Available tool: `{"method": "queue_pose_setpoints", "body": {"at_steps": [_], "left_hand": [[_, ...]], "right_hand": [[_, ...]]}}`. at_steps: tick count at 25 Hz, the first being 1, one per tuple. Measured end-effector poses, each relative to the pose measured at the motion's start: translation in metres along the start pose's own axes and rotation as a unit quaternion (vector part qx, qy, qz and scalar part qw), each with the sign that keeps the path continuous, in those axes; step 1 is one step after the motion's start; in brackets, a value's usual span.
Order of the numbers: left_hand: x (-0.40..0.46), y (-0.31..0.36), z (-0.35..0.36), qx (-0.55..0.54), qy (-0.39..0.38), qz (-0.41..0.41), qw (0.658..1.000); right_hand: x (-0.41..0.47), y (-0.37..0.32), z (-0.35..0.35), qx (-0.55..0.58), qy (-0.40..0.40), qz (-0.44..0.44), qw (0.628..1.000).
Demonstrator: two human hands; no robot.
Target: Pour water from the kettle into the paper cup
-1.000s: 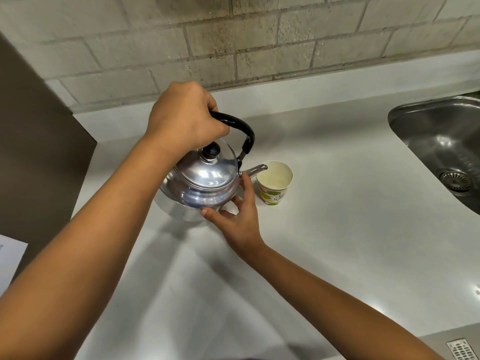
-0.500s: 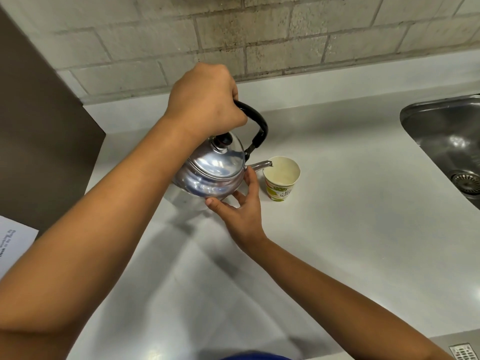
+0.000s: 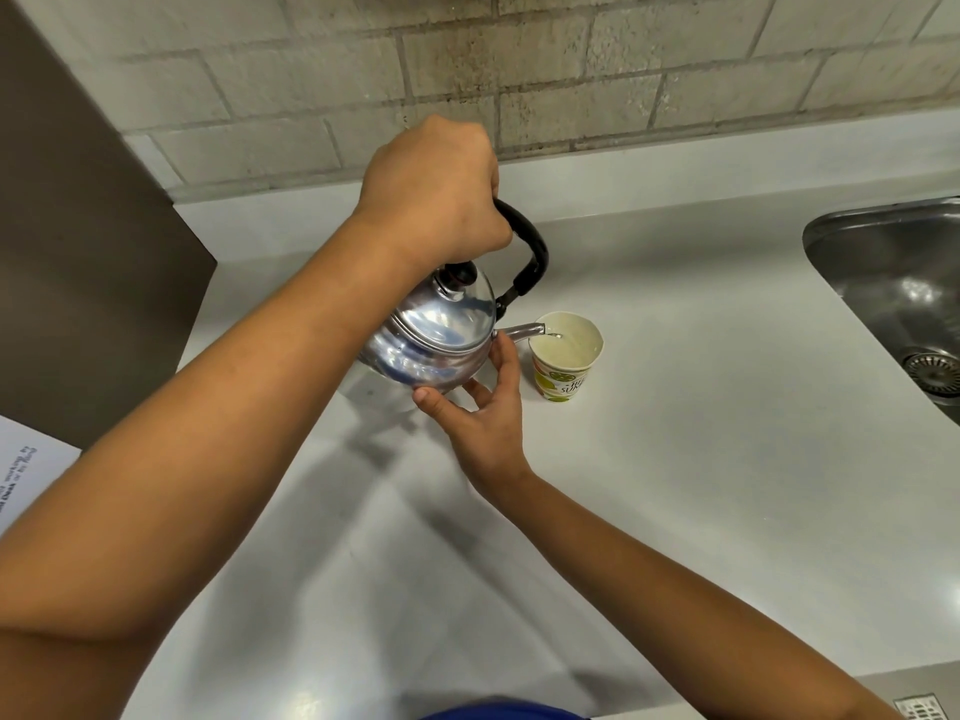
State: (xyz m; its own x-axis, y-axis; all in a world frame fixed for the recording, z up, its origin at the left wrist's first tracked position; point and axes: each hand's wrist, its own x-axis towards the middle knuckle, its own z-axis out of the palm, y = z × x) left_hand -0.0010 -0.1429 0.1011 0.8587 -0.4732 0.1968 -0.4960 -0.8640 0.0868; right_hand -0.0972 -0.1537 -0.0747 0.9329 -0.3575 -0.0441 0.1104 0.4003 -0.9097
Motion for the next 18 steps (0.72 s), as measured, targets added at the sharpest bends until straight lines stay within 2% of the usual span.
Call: {"method": "queue_pose_setpoints", "body": {"at_steps": [18], "left_hand": [[0.0002, 0.0101, -0.0049, 0.038, 0.003, 0.028, 0.999]], "right_hand": [[-0.0009, -0.0064, 0.003, 0.023, 0.002, -0.002, 1.0]]}}
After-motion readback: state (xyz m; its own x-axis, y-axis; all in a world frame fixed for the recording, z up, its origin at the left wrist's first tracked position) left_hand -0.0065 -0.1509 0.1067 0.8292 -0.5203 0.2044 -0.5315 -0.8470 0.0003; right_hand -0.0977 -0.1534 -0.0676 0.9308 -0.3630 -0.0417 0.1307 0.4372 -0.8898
